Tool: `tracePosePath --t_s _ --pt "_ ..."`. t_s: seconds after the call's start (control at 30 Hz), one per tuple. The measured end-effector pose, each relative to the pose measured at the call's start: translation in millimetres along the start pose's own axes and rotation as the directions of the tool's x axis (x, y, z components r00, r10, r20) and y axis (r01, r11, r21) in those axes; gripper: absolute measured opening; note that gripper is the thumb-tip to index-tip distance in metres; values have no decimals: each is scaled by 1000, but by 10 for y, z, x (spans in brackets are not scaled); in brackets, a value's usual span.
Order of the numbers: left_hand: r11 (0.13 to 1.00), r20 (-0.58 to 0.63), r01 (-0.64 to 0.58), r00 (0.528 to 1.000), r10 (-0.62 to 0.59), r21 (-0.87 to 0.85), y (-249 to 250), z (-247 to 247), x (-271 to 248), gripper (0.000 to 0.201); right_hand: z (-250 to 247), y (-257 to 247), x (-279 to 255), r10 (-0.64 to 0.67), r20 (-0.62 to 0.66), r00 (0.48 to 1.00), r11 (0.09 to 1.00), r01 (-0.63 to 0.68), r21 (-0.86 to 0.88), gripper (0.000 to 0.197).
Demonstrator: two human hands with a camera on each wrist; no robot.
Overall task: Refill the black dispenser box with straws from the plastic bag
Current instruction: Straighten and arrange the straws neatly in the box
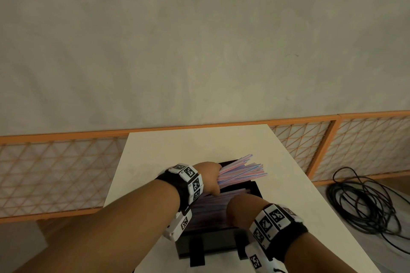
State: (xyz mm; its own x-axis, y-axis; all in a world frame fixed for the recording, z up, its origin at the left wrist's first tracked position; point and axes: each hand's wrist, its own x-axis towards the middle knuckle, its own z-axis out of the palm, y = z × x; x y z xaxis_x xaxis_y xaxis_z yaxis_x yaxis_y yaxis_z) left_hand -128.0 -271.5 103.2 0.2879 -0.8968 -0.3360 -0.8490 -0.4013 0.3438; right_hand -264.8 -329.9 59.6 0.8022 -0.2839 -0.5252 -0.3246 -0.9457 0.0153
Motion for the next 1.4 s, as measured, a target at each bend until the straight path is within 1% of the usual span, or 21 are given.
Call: tracePosePath --t_s 0.1,0.2,0.3,0.4,0.47,0.53,0.57,0.63,0.73,0.8,0.9,1.03,1.17,1.2,1.23,1.3,1.4 --pt "1000 12 -8 1000 8 8 17 37 8 33 16 -39 -45 -6 7 1000 996 5 88 55" --pt "1000 14 -12 1000 11 13 8 46 -1 35 -6 -104 -135 -37 -21 999 982 40 184 61" --pt "1000 11 -9 1000 9 6 -12 28 -17 32 -29 -139 -254 -76 -12 997 983 77 169 64" --pt "1000 11 -3 1000 3 -19 -32 2 -27 33 -17 -141 -298 -113 -5 994 979 113 169 60" --pt "1000 10 1 1000 -1 -26 -38 -11 -32 39 8 -110 -264 -128 23 991 975 122 187 66" --pt "1000 9 -2 1000 3 -30 -39 -12 -29 37 33 -53 -202 -114 60 992 975 100 198 73" --pt "1000 11 -7 1000 7 -29 -34 -11 -30 34 43 -17 -176 -111 71 991 976 95 196 73" --pt "999 13 -13 1000 14 -29 -29 -8 -28 32 15 38 -165 -120 74 990 976 104 193 71" --pt "999 9 -14 1000 15 -30 -29 -8 -24 38 -27 116 -157 -139 61 988 967 122 224 68" --pt "999 12 -14 1000 14 -31 -34 -14 -20 41 -42 154 -149 -131 30 991 963 120 243 65" --pt "999 10 -14 1000 14 -34 -45 -11 -10 43 -36 200 -125 -130 -38 991 949 136 286 55" --pt "1000 4 -12 1000 12 -23 -40 3 -6 43 -7 216 -117 -106 -52 993 948 117 297 52" --pt "1000 4 -12 1000 12 -13 -40 2 9 45 -13 208 -118 -66 -117 991 952 98 289 31" --pt "1000 4 -13 1000 13 -10 -39 5 12 45 -23 201 -121 -62 -125 990 953 96 288 31" --pt "1000 3 -13 1000 13 -5 -37 6 15 46 -34 189 -124 -68 -141 988 956 105 274 35" --pt "1000 3 -13 1000 13 -1 -28 9 20 46 -66 162 -132 -90 -184 979 969 129 211 41" --pt "1000 0 -13 1000 13 4 -27 11 19 44 -112 112 -148 -111 -222 969 977 147 152 38"
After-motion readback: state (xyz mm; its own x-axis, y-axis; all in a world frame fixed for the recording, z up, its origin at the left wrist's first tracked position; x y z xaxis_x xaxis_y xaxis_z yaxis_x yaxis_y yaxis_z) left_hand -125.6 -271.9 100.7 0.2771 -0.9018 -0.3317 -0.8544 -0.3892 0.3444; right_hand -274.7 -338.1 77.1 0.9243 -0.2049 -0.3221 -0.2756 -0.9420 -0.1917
